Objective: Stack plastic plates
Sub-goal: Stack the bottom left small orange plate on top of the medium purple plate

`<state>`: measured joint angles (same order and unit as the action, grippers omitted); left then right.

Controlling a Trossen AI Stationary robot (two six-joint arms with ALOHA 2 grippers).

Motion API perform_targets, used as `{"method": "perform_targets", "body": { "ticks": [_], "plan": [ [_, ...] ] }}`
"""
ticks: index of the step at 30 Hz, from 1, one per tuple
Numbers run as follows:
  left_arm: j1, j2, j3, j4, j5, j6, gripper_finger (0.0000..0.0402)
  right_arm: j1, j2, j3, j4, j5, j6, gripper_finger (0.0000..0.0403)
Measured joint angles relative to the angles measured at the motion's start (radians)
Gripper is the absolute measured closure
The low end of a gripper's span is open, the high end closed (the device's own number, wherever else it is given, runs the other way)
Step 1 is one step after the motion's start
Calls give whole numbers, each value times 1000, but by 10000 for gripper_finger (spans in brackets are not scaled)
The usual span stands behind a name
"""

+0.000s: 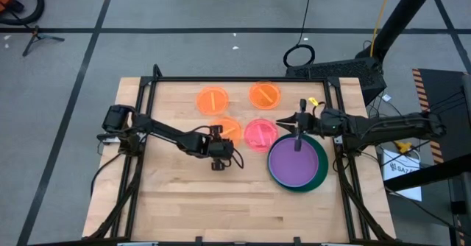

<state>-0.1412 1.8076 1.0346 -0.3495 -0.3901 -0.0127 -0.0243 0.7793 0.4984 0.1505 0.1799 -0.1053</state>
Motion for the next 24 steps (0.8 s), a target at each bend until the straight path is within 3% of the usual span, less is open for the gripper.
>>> {"method": "perform_targets", "body": {
  "ticks": [9, 14, 17, 24],
  "plan": [
    [-40, 0, 184, -30, -4, 107, 397, 26, -99, 0, -7, -151, 21, 371],
    [-63, 0, 260, -19, -3, 139, 398, 74, -149, 0, -26, -158, 22, 371],
    [-79, 0, 279, 56, 1, 174, 398, 106, -179, 0, -35, -181, 22, 371],
    [-91, 0, 280, 283, 115, 199, 398, 161, -238, 0, -37, -264, 19, 371]
  ]
}}
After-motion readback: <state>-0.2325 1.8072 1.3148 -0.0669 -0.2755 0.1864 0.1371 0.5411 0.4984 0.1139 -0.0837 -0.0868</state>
